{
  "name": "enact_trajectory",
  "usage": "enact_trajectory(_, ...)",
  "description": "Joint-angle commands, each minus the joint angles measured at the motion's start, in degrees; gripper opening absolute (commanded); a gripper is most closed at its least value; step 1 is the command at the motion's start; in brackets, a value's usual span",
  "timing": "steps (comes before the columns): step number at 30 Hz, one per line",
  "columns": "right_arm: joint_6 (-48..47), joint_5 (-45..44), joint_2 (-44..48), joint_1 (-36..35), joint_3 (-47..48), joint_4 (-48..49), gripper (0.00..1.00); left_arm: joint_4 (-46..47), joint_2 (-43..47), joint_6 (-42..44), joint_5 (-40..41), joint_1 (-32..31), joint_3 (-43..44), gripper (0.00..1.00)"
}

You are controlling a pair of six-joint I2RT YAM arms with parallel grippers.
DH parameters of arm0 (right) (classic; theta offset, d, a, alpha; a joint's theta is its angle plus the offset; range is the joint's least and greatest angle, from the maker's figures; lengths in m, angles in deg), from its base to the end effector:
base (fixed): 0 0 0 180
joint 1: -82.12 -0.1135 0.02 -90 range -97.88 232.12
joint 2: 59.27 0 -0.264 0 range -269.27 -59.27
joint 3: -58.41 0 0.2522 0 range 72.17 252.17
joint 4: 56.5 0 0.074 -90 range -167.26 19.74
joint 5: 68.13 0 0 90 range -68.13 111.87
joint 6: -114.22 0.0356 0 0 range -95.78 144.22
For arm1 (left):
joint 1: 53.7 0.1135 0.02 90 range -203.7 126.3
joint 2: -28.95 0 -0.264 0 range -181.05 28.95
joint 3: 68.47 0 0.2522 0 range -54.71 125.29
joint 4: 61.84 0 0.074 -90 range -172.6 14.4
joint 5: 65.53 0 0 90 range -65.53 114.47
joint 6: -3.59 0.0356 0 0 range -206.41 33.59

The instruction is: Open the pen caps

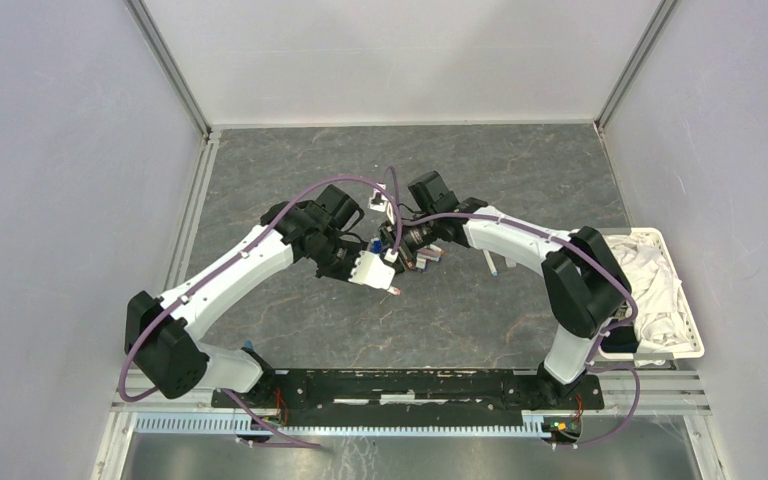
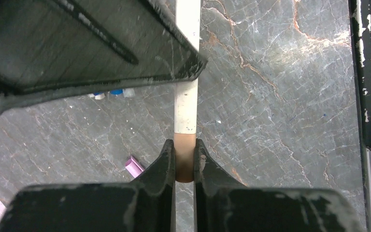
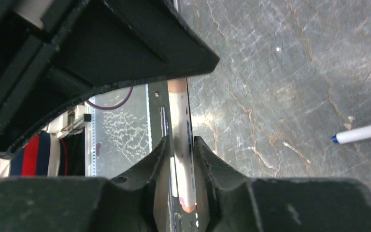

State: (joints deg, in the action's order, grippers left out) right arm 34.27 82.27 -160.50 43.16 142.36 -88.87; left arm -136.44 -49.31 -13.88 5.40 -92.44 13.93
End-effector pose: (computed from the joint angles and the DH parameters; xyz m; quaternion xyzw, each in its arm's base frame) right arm 0.2694 0.2577 0.2277 -0.3705 0.7423 0.5533 0.0754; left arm 0.1907 -0.1679 0.2887 0.8181 0.5254 -0.1076 0.2076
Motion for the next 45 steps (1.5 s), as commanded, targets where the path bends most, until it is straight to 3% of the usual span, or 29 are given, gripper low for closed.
enact_trajectory(1, 3.5, 1.6, -0.7, -0.6, 0.5, 7.6, 0.37, -0.7, 1.2, 0.3, -0.9, -0.9, -0.1, 0.02)
enact_trajectory(3, 5.0, 1.6, -1.5, -1.2, 0.4, 9.5, 0.47, -0.7, 1.1, 0.0, -1.1, -1.0, 0.5, 0.02)
enact_trajectory(6, 5.8, 1.9, -3.0, -1.9, 1.4, 10.4, 0.49, -0.8, 0.7, -0.6, -1.4, -1.0, 1.5, 0.02)
enact_trajectory(13, 5.4, 2.1, -3.6, -2.0, 0.7, 10.0, 0.32, -0.8, 0.7, -1.8, 0.3, -0.9, 2.5, 0.02)
enact_trajectory(18, 2.4, 1.1, -1.9, -1.6, -2.1, 7.4, 0.01, -1.0, 0.3, -0.2, 2.8, 0.5, 2.9, 0.02)
enact_trajectory(25, -3.3, -1.4, 1.5, 0.3, -7.2, 2.1, 0.0, -0.8, -0.5, 7.4, 5.9, 10.2, 4.8, 0.02)
enact_trajectory(33, -6.7, -6.4, 4.3, 2.8, -8.4, -3.4, 0.0, 2.4, -1.4, 10.0, 6.9, 18.9, 4.3, 0.02)
enact_trajectory(38, -3.9, -19.7, 7.5, 9.6, -7.6, -3.5, 0.0, 5.5, -1.2, 3.3, 2.1, 18.9, -1.9, 0.02)
enact_trajectory(41, -0.2, -33.9, 8.7, 15.3, -9.0, -2.9, 0.0, 9.3, -2.3, -1.9, 0.9, 18.9, -7.3, 0.02)
enact_trajectory(45, 1.4, -53.6, 9.8, 17.5, -10.8, -1.9, 0.0, 17.0, -3.5, -6.4, 2.1, 18.9, -13.3, 0.02)
